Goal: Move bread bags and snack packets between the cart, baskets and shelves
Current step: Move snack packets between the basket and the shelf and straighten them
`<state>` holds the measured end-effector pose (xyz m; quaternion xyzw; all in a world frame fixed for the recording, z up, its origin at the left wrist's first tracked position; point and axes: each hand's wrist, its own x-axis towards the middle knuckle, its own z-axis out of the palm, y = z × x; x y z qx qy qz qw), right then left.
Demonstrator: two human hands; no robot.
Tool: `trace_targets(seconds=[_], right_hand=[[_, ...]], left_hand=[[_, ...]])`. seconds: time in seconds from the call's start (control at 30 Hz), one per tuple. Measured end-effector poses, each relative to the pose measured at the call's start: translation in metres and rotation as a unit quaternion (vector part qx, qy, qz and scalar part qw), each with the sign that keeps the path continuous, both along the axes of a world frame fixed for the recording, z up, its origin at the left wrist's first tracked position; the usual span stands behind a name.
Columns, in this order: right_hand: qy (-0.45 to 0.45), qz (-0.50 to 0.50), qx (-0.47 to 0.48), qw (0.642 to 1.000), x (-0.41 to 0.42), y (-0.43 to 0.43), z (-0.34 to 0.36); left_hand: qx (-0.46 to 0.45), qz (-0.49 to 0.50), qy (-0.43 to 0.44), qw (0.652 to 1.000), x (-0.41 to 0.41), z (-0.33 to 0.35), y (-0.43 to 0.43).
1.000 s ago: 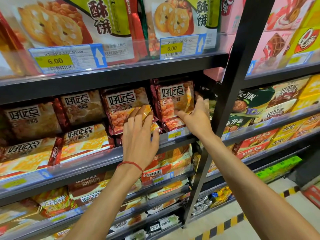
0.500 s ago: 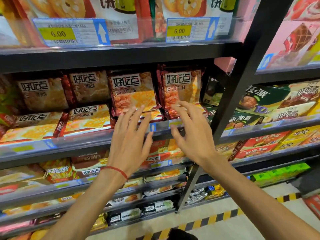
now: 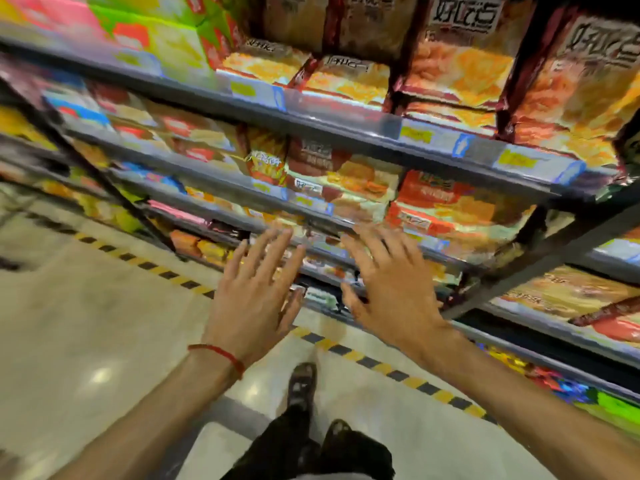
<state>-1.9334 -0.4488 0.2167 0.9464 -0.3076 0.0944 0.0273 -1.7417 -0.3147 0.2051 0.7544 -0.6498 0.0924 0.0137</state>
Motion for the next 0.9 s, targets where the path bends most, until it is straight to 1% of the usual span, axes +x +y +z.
trace_targets(seconds=[0.07, 0.17, 0.37, 0.5, 0.6, 0.77, 0.9], right_hand=[[0.021, 0.043, 0.019, 0.999, 0.023, 0.022, -0.009], [0.029, 0.103, 0.029, 0.994, 0.063, 0.058, -0.018], [0.037, 0.205, 0.034, 0.977, 0.157, 0.130, -0.032], [0.053, 0.249, 0.028, 0.967, 0.239, 0.182, -0.043], [0.049, 0.281, 0.027, 0.958, 0.303, 0.225, -0.049], [0.020, 0.350, 0.050, 0.935, 0.411, 0.298, -0.057], [-0.001, 0.386, 0.062, 0.920, 0.495, 0.338, -0.062]], left_hand=[[0.011, 0.051, 0.007, 0.999, 0.008, -0.008, 0.039], [0.018, 0.121, 0.019, 0.992, 0.025, -0.020, 0.094], [0.026, 0.244, 0.051, 0.968, 0.080, -0.043, 0.196], [0.035, 0.300, 0.066, 0.951, 0.138, -0.057, 0.259], [0.045, 0.345, 0.070, 0.935, 0.190, -0.060, 0.305], [0.052, 0.426, 0.056, 0.902, 0.274, -0.059, 0.383], [0.068, 0.486, 0.055, 0.870, 0.336, -0.063, 0.431]])
